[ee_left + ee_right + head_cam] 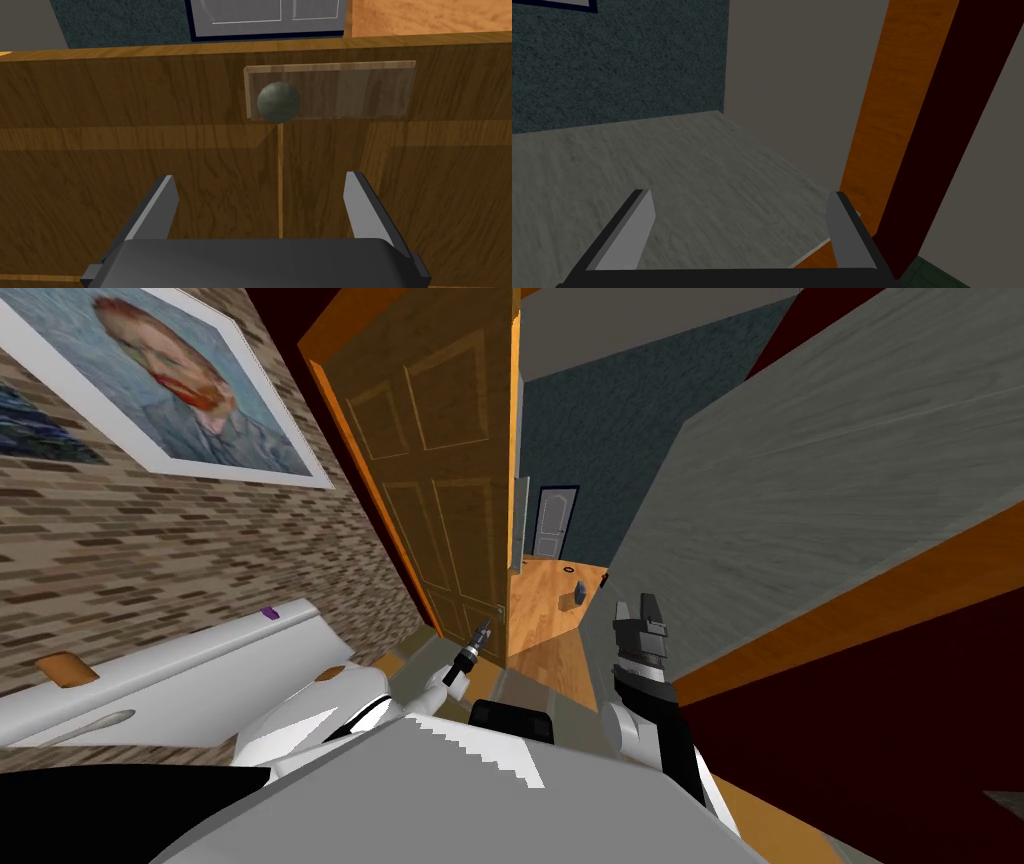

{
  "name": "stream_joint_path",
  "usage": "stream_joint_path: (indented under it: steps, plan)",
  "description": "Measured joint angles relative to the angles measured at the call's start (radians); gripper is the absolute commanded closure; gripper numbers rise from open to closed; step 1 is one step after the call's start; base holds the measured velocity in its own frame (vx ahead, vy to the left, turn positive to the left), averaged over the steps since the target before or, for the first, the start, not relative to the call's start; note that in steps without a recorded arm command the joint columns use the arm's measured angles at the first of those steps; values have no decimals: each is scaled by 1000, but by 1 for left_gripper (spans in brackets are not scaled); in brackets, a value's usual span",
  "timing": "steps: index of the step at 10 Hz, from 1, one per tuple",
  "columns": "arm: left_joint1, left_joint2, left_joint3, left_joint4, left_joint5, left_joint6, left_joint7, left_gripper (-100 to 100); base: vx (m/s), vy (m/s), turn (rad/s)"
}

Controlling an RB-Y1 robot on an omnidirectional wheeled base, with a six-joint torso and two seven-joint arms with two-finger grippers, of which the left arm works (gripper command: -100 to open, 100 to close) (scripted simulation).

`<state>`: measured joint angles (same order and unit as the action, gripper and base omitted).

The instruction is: Push the door open

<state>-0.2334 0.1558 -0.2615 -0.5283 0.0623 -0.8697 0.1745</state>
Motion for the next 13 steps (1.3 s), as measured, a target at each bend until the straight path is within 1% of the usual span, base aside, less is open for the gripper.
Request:
stream_joint_path:
  steps: [5, 7, 8, 13]
  plan:
    - [3, -9, 12, 8, 4, -8, -13, -100, 199, -43, -33]
    - [8, -14, 16, 10, 5, -10, -19, -100, 117, -23, -2]
    - [9, -14, 16, 10, 5, -10, -19, 100, -12, -1, -3]
    - [8, -14, 15, 11, 5, -8, -19, 100, -10, 3, -2]
